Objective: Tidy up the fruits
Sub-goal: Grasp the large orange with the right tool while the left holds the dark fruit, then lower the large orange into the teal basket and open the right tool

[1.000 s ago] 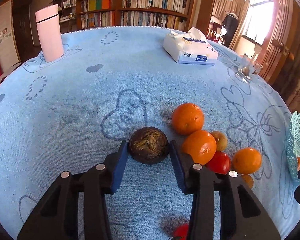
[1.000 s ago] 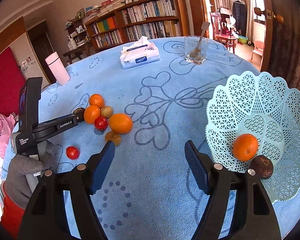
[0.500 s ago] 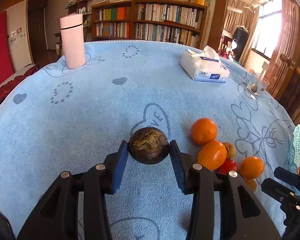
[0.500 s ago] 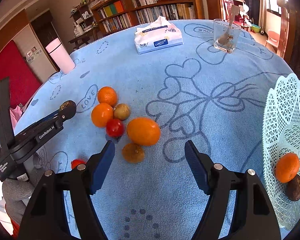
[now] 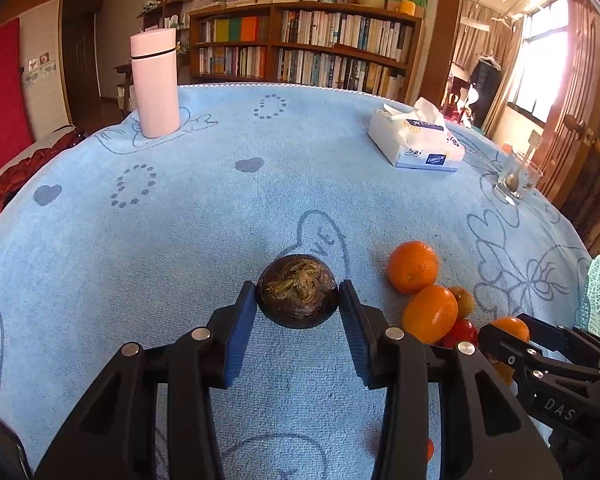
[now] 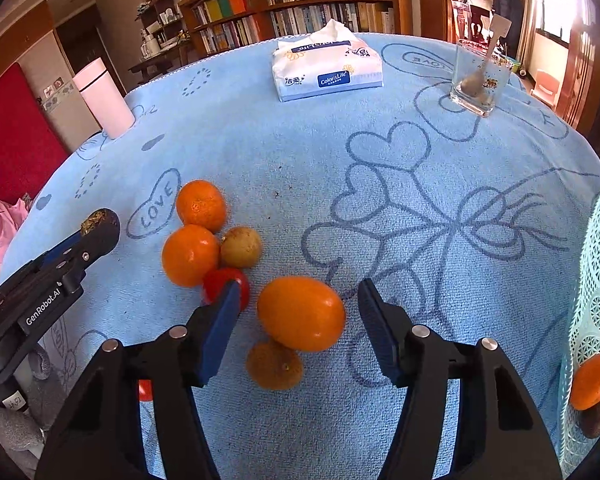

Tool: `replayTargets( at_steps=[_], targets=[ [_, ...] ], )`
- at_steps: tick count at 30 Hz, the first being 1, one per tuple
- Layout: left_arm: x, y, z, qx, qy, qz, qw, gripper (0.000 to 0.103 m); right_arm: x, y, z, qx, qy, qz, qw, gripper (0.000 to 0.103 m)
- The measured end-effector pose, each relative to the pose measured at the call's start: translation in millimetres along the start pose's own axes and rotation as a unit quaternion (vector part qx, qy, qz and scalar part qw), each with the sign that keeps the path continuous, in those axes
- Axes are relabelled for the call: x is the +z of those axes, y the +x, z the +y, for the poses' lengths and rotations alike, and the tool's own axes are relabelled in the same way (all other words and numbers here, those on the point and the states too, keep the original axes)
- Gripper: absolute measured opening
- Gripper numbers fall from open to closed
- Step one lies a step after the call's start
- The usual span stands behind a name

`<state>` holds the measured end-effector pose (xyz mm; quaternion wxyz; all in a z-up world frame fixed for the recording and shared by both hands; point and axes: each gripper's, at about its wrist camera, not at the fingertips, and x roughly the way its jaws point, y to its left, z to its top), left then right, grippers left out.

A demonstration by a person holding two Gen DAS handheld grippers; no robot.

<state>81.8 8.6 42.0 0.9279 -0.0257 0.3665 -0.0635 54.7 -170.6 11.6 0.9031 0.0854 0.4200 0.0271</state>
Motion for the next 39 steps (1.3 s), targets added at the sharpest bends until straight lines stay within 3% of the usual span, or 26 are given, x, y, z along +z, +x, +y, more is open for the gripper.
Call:
replayTargets(
  at_steps=[2,4,15,27,39],
  targets=[
    [-1,0,1,-0.001,-0.001,0.0,1.0,0.043,1,2,0,-0.001,0.0,0.004,1.0,0.047],
    [-1,-1,0,-0.003,0.0,0.0,1.0,0.043,0,4,0,-0.002,-0.001,0.01,1.0,0.045],
    [-1,-5,-3,-0.01,0.003,-0.004,0.9999,0.043,-7,-9,0,-0.004,0.001,-0.002,1.0,0.044],
    [-2,-11,-9,-0.016,0.01,-0.009,0.9998,0.043,-8,-51,-13,-0.006,0.025,-0.041,0.999,0.044],
    [-4,-14,-15,-0.022,0.02,-0.012,0.9995,0.043,-20,-104,-69,-0.073,0.082,-0.091,0.99,0.044]
  ],
)
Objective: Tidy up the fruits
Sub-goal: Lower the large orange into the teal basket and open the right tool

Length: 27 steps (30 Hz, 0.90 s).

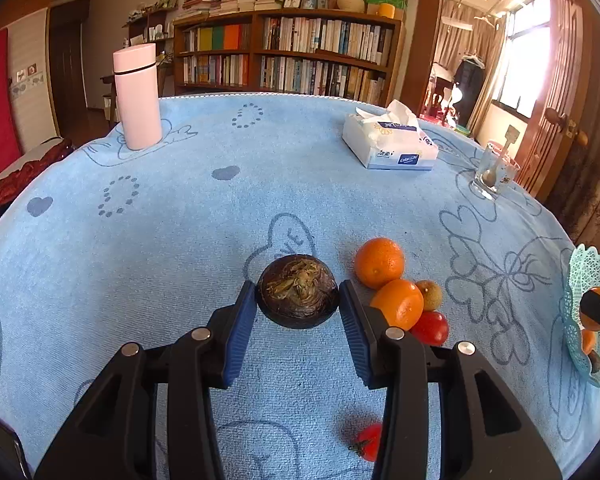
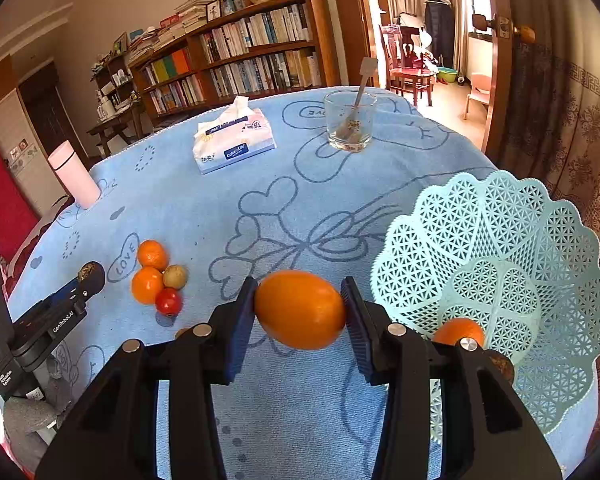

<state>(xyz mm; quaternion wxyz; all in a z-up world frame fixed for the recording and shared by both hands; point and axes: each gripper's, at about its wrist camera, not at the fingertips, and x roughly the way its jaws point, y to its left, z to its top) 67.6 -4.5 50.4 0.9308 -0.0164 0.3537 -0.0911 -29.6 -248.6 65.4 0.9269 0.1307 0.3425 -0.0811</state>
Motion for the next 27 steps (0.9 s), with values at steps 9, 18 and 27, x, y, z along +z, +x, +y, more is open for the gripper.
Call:
replayTargets(
  at_steps=[9,18,27],
  targets=[
    [-1,-4,-9,-0.003,0.011,-0.005,0.9999,0.043,-6,-11,-61,-0.063,0.059,-0.004,0.996,0.044],
    [-2,-12,-19,0.003,0.026,-0.009,0.9996,0.043,-13,-16,-105,-0.091,0.099,-0.004,0.991,0.044],
    [-7,-20,-39,0.002,0.047,-0.006,0.9989,0.043,-17,-17,-140,-0.098,0.14,-0.003,0.985,0.046]
  ],
)
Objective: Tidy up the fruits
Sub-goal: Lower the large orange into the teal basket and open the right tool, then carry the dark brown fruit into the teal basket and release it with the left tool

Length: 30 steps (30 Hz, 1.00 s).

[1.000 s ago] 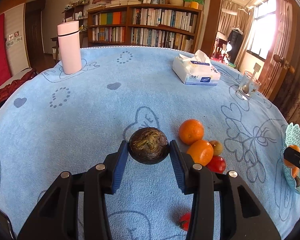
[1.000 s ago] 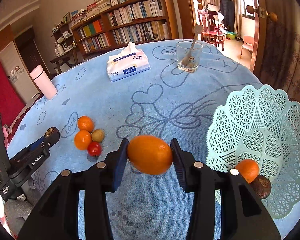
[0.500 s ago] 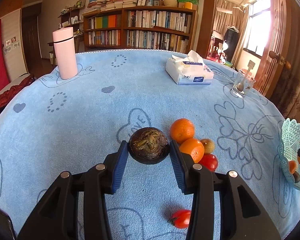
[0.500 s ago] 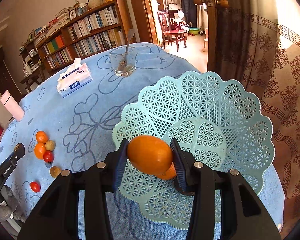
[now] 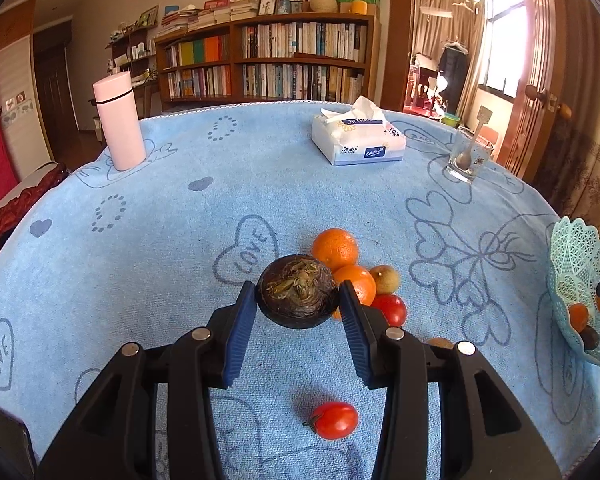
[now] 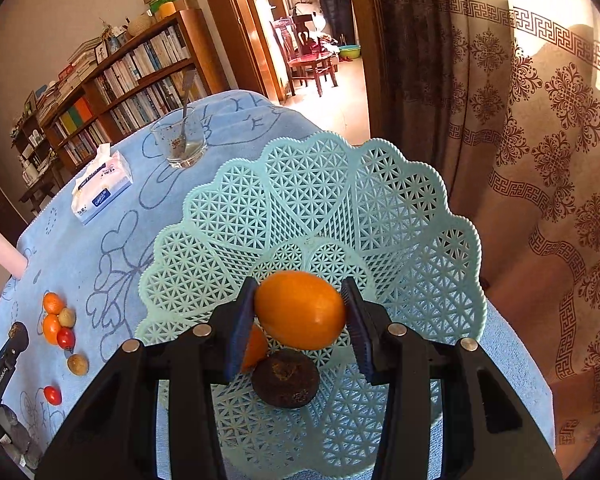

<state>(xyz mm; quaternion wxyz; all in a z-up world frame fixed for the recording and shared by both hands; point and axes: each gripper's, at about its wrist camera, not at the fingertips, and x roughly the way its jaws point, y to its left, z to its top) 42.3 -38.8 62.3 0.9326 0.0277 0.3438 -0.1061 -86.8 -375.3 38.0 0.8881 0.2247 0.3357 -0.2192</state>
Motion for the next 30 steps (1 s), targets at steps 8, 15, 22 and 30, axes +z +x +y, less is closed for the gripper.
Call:
replayTargets(
  at_steps=[8,15,22,30],
  targets=[
    [6,-10,-32,-0.019,0.022,-0.007,0.9995,0.043,3,-11,-14,0.014,0.01,-0.018,1.0,0.048],
    [10,-14,-66,-0.048,0.045,-0.004,0.9978,0.043,3,-22,-18,0.018,0.008,-0.047,0.999,0.048],
    [11,-13,-111,-0.084,0.075,0.005,0.9937,0.043,7,-30,-26,0.022,0.012,-0.07,0.997,0.049],
    [8,-9,-165,-0.127,0.113,0.015,0.9853,0.043,10,-32,-38,0.023,0.019,-0.082,0.996,0.05]
  ],
)
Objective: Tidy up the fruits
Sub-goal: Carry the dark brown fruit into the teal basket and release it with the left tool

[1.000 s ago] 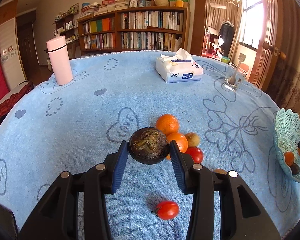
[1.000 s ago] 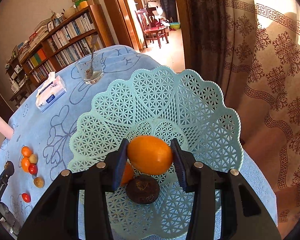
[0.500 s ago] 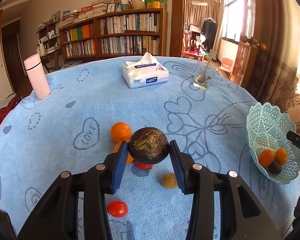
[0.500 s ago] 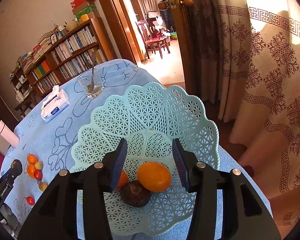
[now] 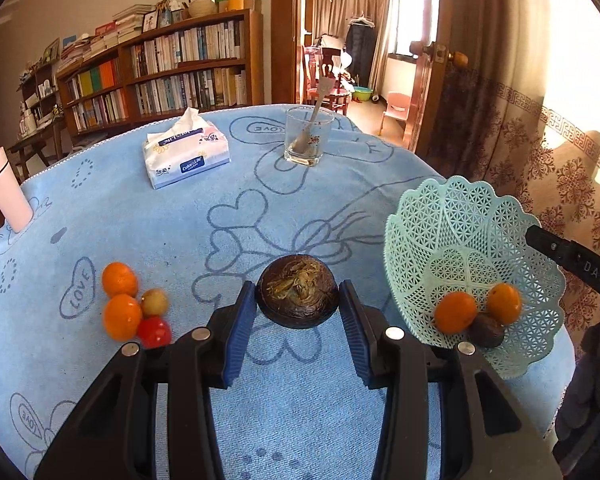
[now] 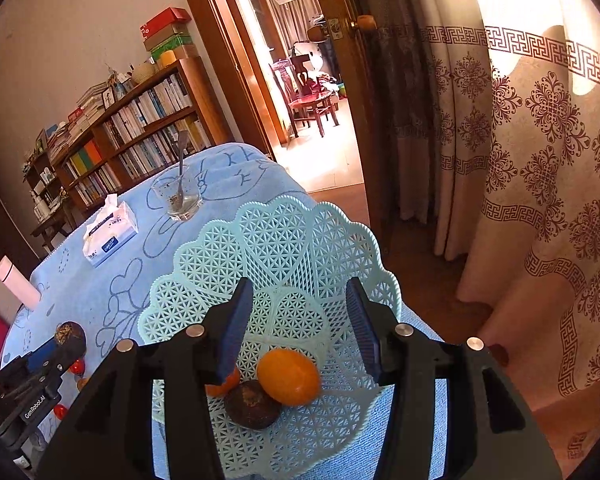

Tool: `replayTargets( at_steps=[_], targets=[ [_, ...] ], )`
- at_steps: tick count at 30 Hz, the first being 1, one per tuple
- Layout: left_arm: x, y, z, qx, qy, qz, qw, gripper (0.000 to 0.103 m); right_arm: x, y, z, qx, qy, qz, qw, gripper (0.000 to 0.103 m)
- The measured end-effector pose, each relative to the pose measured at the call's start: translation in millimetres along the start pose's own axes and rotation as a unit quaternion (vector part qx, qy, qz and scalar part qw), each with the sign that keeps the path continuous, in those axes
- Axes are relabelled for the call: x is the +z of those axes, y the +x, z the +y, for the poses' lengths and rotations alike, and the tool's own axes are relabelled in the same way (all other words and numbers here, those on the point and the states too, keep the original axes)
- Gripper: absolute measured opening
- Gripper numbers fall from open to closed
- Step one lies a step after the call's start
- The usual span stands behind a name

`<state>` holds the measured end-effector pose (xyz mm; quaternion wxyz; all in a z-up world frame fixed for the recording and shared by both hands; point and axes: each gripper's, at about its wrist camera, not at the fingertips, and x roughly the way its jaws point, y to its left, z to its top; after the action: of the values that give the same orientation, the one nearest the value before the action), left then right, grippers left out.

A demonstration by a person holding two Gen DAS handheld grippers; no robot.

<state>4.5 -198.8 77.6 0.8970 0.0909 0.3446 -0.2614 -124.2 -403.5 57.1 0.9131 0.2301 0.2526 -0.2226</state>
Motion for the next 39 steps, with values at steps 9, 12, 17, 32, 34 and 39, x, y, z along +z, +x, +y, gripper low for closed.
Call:
replayTargets(
  at_steps=[9,12,17,32,34,39],
  targets=[
    [7,17,-48,-0.043,0.043,0.007,0.9981,0.043,1,-3,-9,-0.002,0.005,-0.003,1.0,0.05],
    [10,24,-57,-0.054,0.047,0.012,0.9974,0.043,2,-4,-11,-0.001,0.009,-0.005,1.0,0.05],
    [14,24,-64,-0.059,0.048,0.003,0.9971,0.056,3,-5,-12,-0.001,0.01,-0.005,1.0,0.05],
    [9,12,-22,-0.022,0.01,-0.007,0.9997,0.075,-3,-10,4,0.012,-0.003,-0.003,1.0,0.052],
    [9,10,-14,-0.016,0.003,-0.007,0.9998,0.075,-5,-12,7,0.015,-0.006,-0.005,1.0,0.061],
    [9,5,6,0.004,-0.014,-0.009,0.9999,0.075,-9,-13,15,0.023,-0.017,-0.004,1.0,0.061]
  ],
)
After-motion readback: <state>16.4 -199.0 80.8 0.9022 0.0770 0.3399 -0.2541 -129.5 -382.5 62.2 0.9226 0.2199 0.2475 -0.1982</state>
